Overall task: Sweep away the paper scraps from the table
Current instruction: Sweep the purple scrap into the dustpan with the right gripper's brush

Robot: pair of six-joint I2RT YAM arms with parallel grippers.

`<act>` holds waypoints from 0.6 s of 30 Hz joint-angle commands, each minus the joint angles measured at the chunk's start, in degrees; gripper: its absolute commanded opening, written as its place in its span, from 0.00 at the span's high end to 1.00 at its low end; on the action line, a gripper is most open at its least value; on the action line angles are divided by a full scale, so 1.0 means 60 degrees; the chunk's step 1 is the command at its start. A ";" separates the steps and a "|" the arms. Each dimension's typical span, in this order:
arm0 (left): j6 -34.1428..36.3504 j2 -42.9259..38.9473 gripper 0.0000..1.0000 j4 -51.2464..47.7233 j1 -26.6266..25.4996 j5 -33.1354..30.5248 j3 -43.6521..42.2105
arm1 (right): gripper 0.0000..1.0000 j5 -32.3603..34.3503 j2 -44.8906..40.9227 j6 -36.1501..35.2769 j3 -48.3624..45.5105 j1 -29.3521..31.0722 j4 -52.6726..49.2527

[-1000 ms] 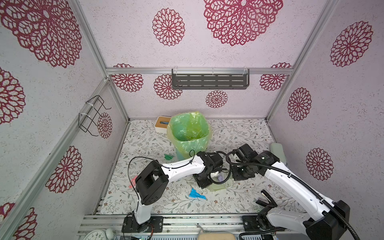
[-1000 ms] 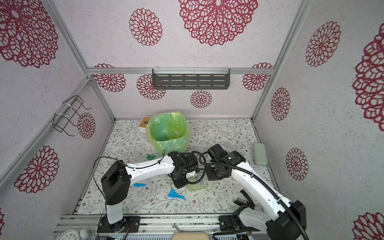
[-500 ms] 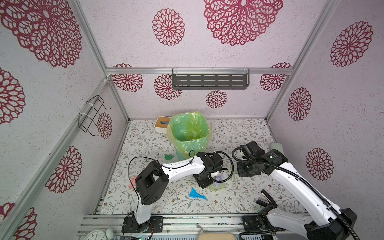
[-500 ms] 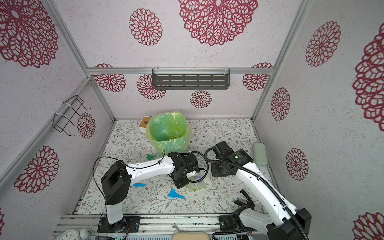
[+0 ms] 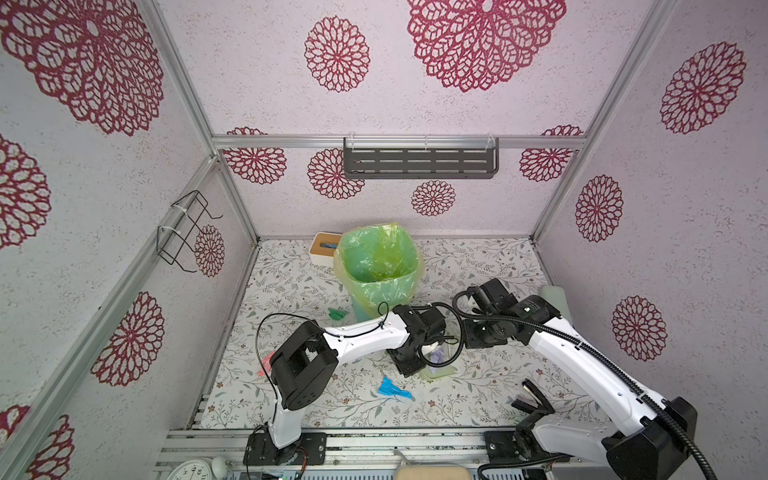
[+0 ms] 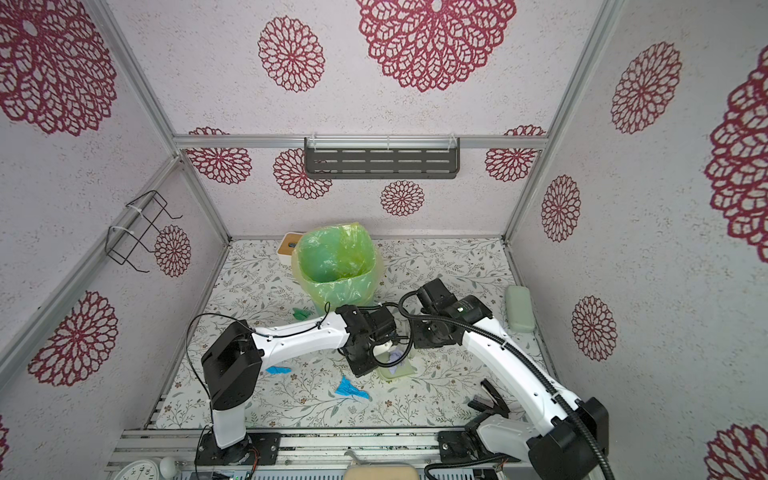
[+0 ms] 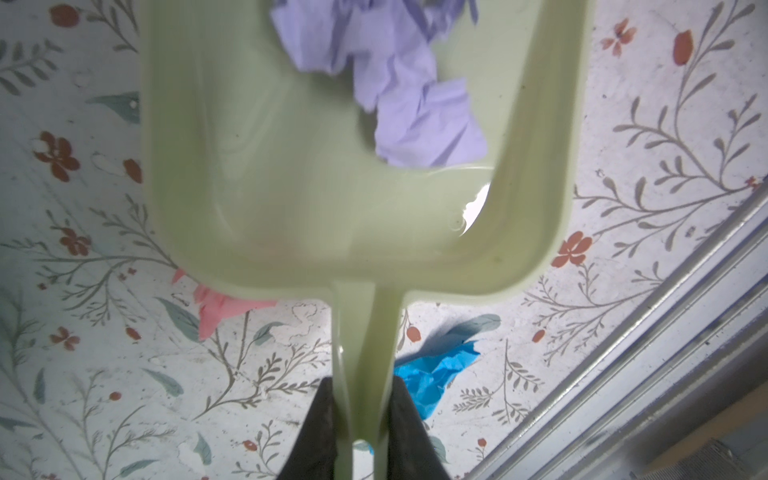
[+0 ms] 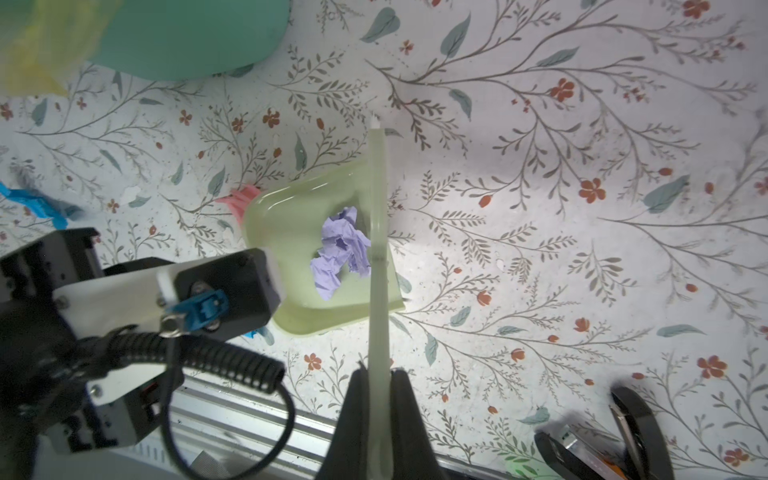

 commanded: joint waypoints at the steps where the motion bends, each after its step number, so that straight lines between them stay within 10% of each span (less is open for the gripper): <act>1: -0.0036 -0.0361 0.91 0.0188 0.0038 -0.0052 -0.0095 | 1.00 -0.0703 -0.0426 0.0354 0.0098 0.0086 0.0134; 18: -0.0416 -0.1346 0.92 0.1024 0.0077 -0.0102 -0.0601 | 1.00 0.0843 -0.1470 -0.0400 0.1192 -0.1384 -0.1559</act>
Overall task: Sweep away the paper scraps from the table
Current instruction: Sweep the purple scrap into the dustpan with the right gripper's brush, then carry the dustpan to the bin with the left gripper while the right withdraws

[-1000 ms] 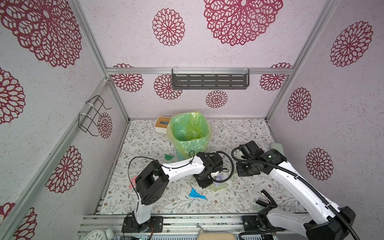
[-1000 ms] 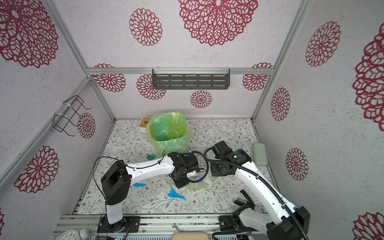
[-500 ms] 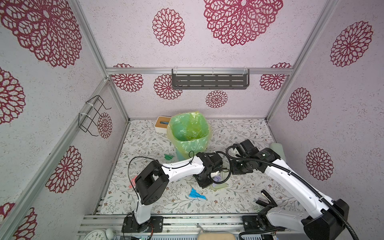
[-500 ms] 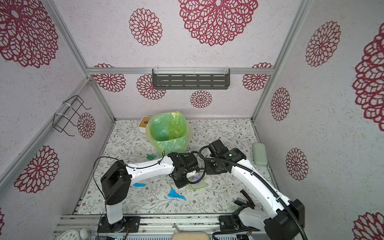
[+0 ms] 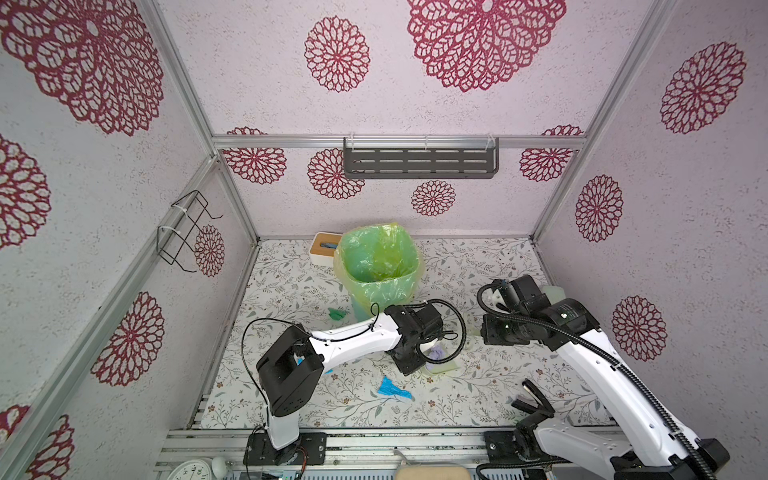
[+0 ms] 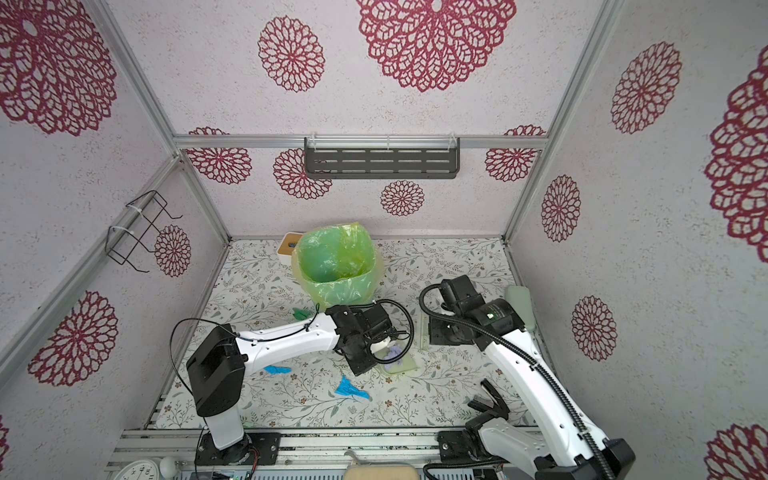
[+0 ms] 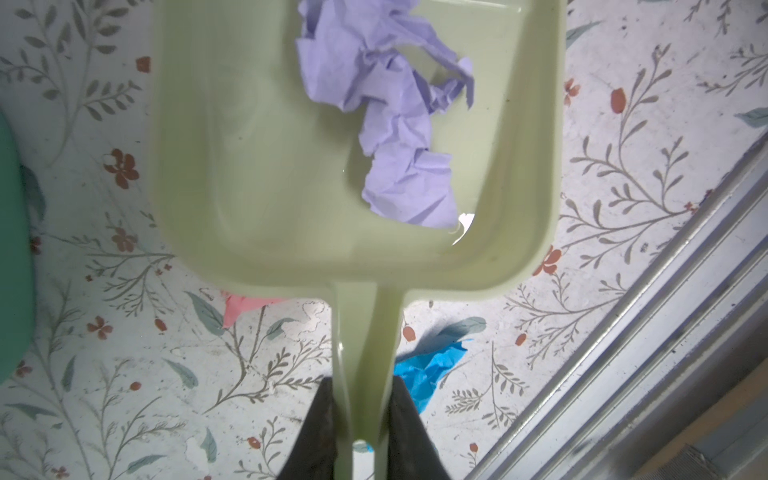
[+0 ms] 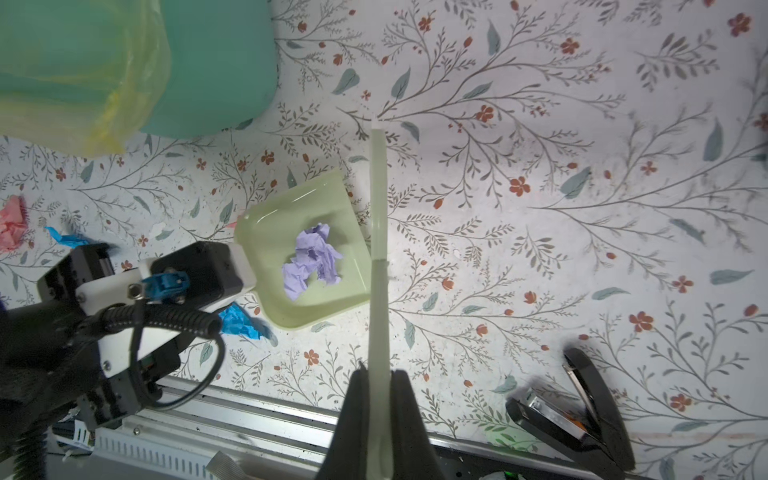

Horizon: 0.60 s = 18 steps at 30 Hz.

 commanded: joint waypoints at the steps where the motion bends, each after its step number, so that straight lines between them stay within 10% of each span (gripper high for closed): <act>1: -0.0167 -0.0561 0.92 0.0411 0.0039 -0.0070 -0.0130 | 1.00 0.0496 -0.0292 -0.0364 0.0399 -0.0371 -0.0401; 18: -0.1287 -0.2653 0.91 -0.0797 -0.0242 -0.0658 0.1112 | 1.00 -0.1106 -0.0706 -0.1363 -0.0740 -0.2669 0.1029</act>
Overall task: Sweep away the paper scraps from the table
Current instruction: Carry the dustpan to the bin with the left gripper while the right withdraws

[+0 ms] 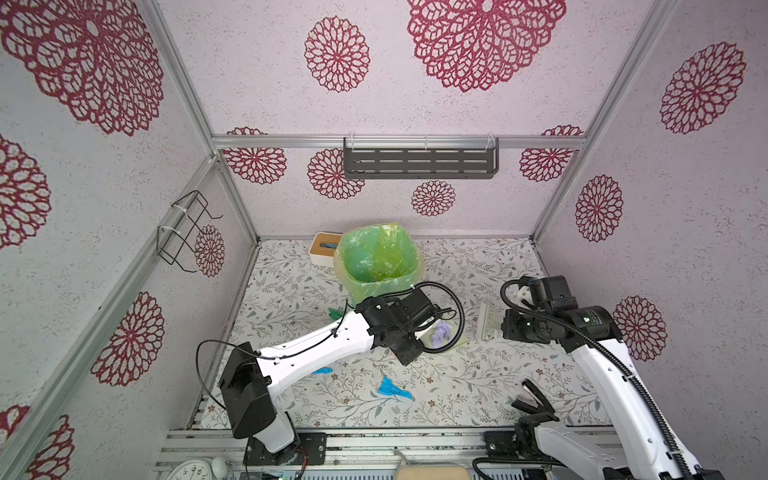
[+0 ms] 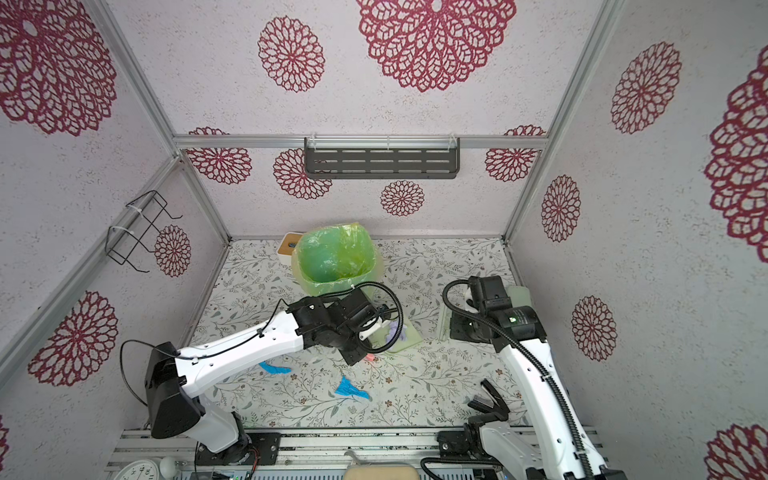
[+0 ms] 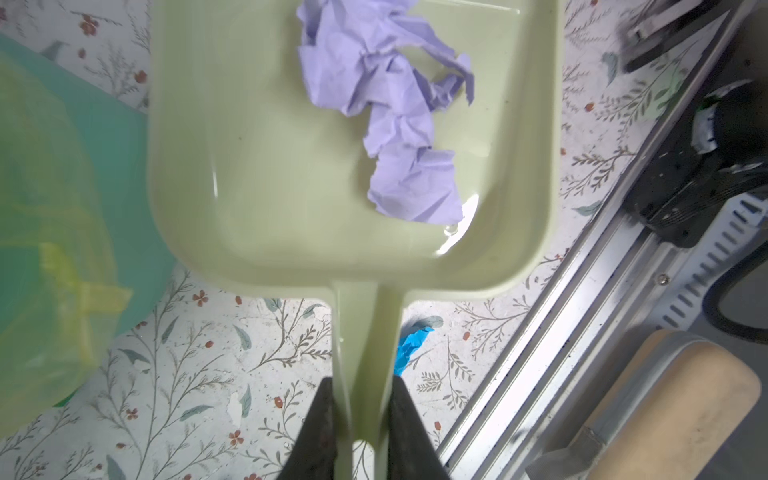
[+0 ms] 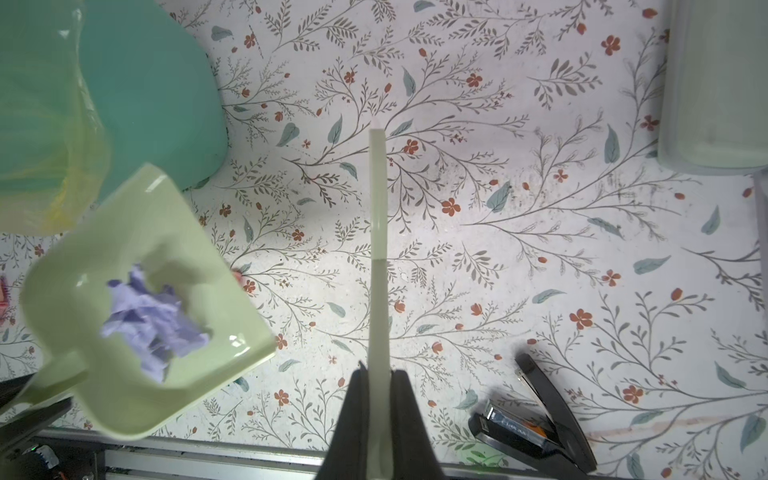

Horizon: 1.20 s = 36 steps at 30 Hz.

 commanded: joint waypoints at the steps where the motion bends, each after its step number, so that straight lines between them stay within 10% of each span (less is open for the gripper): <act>1: -0.0398 -0.0534 0.91 -0.0548 -0.0180 -0.0309 0.0572 | 1.00 -0.0644 -0.0075 -0.0347 -0.0136 -0.0246 0.0618; 19: -0.1191 -0.1270 0.91 -0.2995 0.0393 -0.1676 0.3722 | 1.00 -0.1467 -0.0109 -0.0939 -0.0499 -0.1118 0.0927; 36: -0.0759 -0.1988 0.90 -0.3831 0.4451 -0.2421 0.4116 | 1.00 -0.2063 -0.0093 -0.1345 -0.0779 -0.1581 0.1141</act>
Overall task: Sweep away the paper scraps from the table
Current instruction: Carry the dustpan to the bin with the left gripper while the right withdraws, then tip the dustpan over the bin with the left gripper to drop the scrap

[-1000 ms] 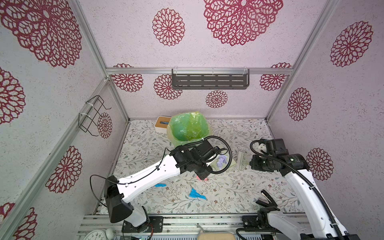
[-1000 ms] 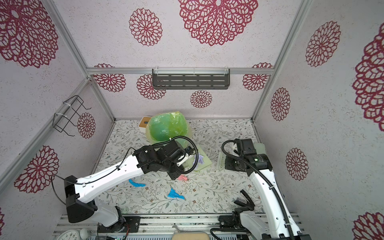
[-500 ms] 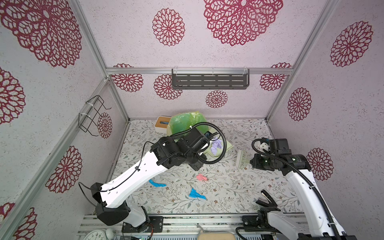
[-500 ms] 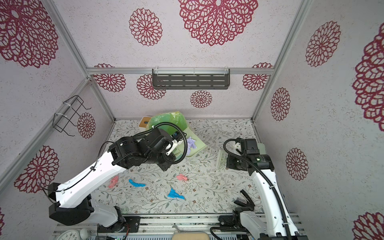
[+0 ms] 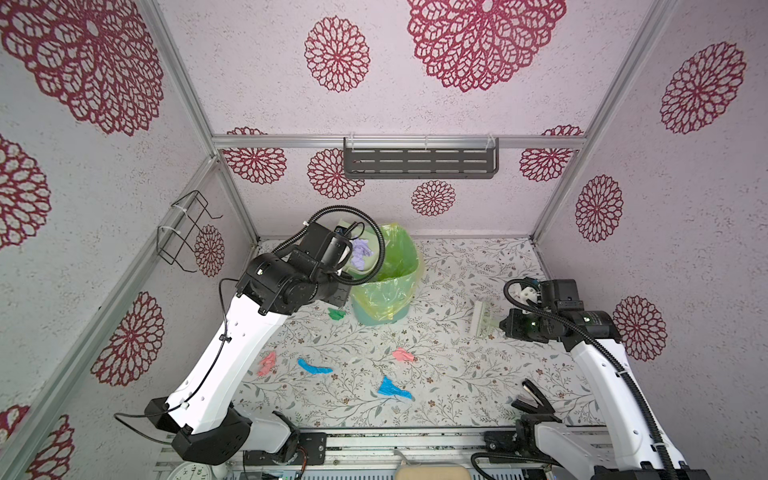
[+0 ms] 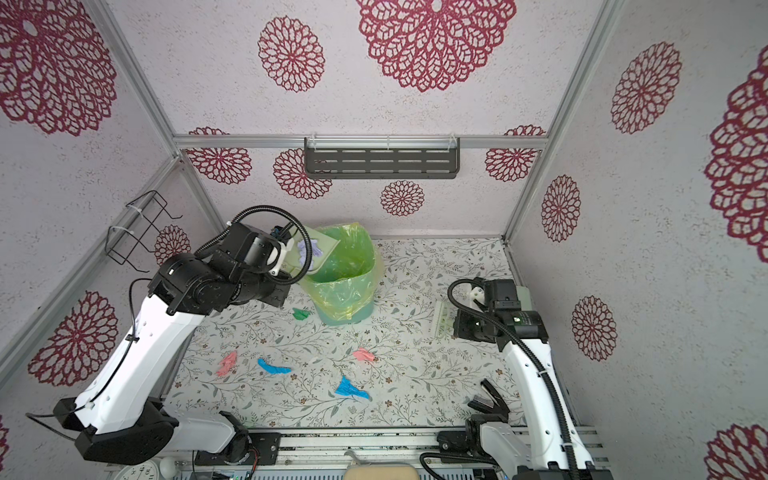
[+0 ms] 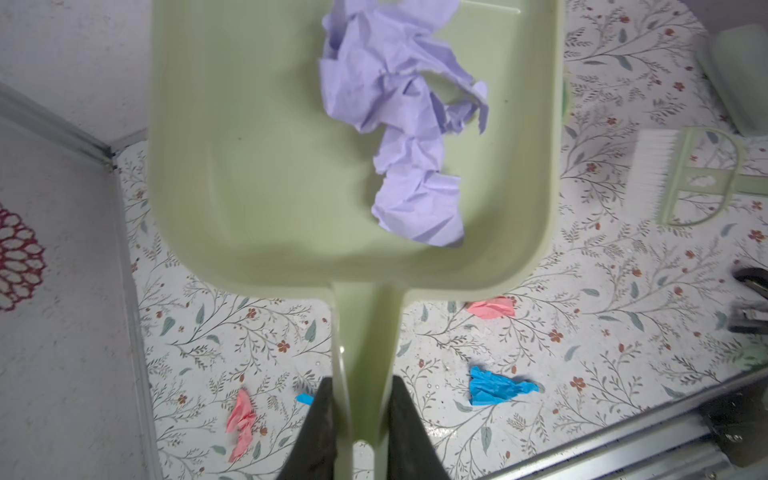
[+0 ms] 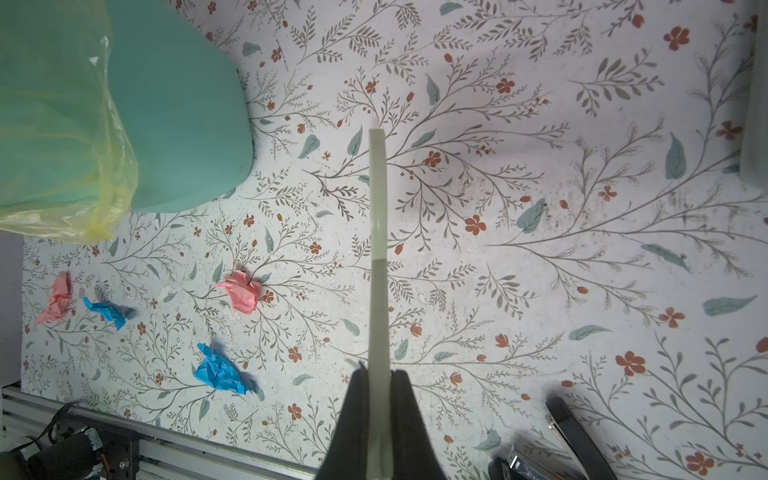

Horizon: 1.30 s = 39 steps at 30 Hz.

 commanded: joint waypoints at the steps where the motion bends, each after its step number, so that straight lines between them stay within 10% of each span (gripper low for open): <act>1: 0.0375 -0.0063 0.90 -0.0054 0.0575 -0.0131 0.0076 | 1.00 -0.0355 -0.0038 -0.0318 0.0111 -0.0125 0.0086; 39: 0.3642 0.3376 0.94 -0.0585 -0.0468 -0.4360 0.2053 | 1.00 -0.1130 0.0896 -0.0848 0.0556 -0.0256 0.0100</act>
